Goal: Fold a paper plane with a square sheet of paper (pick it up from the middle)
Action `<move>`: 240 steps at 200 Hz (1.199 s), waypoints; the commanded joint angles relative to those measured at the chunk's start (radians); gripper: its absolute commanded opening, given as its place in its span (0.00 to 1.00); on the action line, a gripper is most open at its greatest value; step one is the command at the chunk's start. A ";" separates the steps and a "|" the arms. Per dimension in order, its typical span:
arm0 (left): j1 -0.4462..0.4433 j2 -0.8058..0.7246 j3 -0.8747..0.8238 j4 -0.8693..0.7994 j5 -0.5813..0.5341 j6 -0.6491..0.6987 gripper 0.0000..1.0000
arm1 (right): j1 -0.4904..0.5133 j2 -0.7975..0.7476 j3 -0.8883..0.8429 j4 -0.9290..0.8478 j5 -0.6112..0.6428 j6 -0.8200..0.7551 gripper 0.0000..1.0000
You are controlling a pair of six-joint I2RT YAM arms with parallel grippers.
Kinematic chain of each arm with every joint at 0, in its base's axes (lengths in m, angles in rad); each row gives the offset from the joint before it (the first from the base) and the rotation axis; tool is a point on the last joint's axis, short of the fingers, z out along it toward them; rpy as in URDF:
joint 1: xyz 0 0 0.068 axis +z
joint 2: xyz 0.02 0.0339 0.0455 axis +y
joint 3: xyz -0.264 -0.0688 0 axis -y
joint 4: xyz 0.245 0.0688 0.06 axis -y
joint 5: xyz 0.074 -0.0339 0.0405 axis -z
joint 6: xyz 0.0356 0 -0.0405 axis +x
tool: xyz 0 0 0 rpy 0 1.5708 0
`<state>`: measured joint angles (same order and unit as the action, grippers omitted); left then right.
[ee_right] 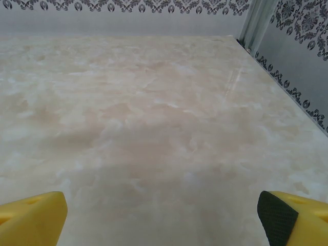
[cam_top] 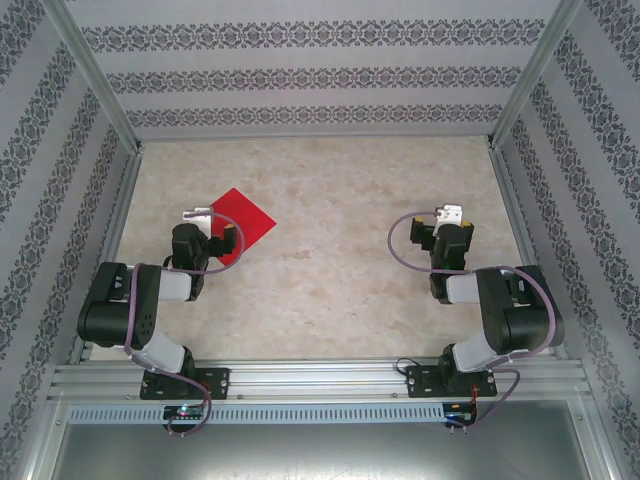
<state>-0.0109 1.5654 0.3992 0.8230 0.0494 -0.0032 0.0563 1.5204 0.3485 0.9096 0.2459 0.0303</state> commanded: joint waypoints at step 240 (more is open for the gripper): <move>0.018 -0.479 0.294 -1.002 -0.193 -0.588 1.00 | 0.032 -0.379 0.285 -0.816 -0.079 0.370 0.98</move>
<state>-0.0105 1.0813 0.5873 0.1867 -0.0956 -0.3180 0.0769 1.2205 0.5285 0.4351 0.1886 0.1318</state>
